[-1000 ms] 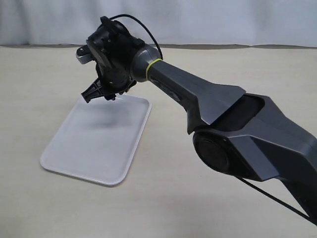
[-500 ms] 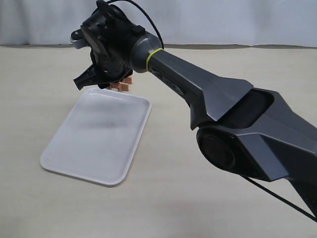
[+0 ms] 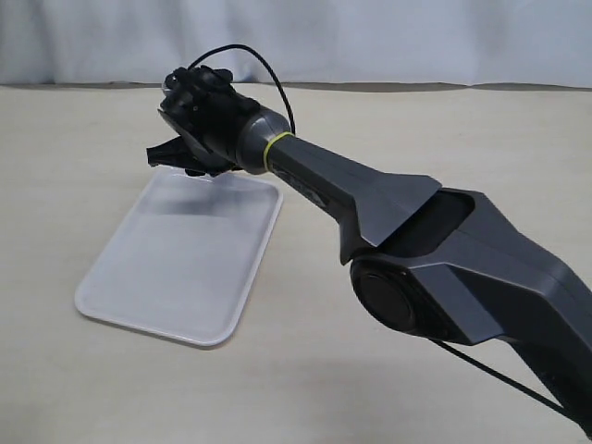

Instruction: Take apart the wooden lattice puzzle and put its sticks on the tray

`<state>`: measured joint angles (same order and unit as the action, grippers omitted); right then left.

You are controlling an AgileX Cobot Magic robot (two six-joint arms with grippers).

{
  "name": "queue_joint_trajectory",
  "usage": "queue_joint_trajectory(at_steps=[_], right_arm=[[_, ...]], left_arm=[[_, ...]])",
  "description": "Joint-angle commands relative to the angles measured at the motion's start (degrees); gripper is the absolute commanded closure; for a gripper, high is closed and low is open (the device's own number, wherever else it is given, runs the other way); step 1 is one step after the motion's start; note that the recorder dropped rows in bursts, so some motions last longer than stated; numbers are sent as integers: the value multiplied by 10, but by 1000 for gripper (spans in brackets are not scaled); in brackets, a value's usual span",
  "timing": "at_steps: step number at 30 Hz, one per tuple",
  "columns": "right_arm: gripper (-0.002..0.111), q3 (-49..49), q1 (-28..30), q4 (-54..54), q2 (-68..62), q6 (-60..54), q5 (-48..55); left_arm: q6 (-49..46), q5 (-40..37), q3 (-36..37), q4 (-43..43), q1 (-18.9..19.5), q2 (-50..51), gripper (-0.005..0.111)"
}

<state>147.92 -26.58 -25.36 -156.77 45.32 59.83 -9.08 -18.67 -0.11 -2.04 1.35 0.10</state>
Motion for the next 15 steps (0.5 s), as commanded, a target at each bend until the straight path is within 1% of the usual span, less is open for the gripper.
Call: queue_joint_trajectory(at_steps=[1,4,11,13,15], right_arm=[[68,3,1,-17,3,12,-39],[68,3,1,-40,-3,32,-41],[68,3,1,-46,-16,48,-41],[71,3,1,-47,-19,45,-39],[78,3,1,-47,-23,45,-39]], left_arm=[[-1,9,1,0,0,-1,107],[-1,9,1,0,0,-1,107],[-1,9,1,0,0,-1,107],[-1,9,1,0,0,-1,107],[-1,9,1,0,0,-1,107]])
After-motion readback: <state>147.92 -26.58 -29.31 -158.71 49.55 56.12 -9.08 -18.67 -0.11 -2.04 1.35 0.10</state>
